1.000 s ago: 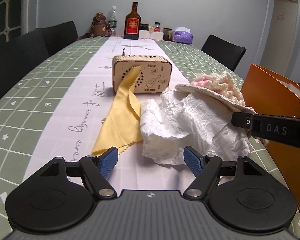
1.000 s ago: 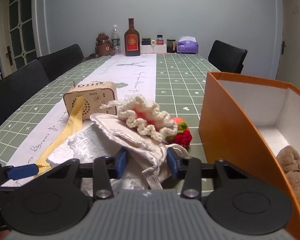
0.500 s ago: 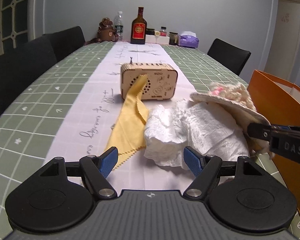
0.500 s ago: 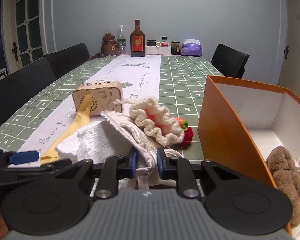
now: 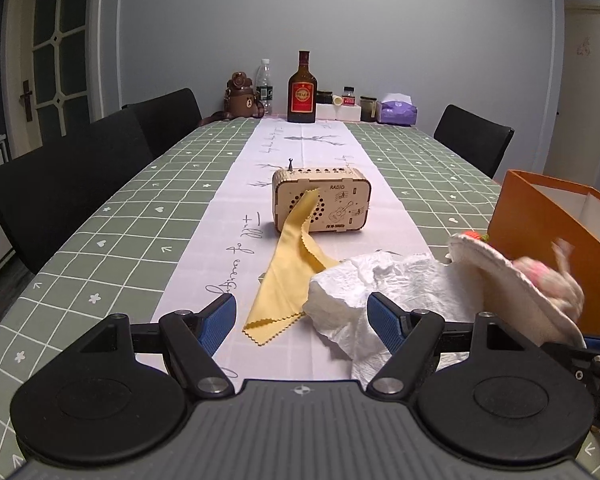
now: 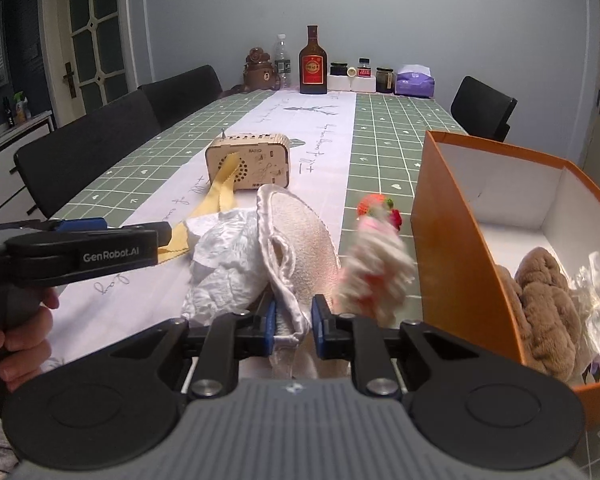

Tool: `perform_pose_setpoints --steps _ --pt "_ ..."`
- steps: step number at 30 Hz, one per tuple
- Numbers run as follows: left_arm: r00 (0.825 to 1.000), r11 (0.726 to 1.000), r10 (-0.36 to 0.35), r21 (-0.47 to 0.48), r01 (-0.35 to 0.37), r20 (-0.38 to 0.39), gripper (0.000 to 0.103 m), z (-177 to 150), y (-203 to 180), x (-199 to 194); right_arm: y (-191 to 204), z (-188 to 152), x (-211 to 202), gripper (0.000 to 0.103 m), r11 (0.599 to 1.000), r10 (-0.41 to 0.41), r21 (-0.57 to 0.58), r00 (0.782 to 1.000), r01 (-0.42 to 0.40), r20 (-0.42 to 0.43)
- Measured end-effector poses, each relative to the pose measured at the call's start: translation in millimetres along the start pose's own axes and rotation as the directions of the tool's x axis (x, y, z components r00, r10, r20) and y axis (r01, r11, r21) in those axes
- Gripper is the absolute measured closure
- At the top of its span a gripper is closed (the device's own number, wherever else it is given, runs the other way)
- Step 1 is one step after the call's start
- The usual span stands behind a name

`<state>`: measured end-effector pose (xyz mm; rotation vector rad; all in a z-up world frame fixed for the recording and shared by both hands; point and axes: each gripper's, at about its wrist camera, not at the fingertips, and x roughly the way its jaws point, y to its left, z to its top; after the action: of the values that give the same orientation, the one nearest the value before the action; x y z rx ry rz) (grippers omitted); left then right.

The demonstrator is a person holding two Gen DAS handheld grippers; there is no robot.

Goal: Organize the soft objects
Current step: 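Grasp the white crumpled tissue with the left gripper while the right holds the pad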

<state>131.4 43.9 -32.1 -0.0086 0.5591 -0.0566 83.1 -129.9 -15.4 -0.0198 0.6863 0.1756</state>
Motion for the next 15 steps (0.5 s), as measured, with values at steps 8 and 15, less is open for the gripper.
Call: perform_pose_setpoints --steps 8,15 --pt "1.0 0.999 -0.021 0.029 0.021 0.017 0.015 -2 -9 -3 -8 -7 14 0.068 0.998 -0.054 0.025 0.999 0.055 -0.005" --pt "0.992 0.987 -0.126 0.1 0.124 0.011 0.016 -11 -25 5 -4 -7 31 0.06 0.995 -0.103 -0.003 0.992 0.103 0.068"
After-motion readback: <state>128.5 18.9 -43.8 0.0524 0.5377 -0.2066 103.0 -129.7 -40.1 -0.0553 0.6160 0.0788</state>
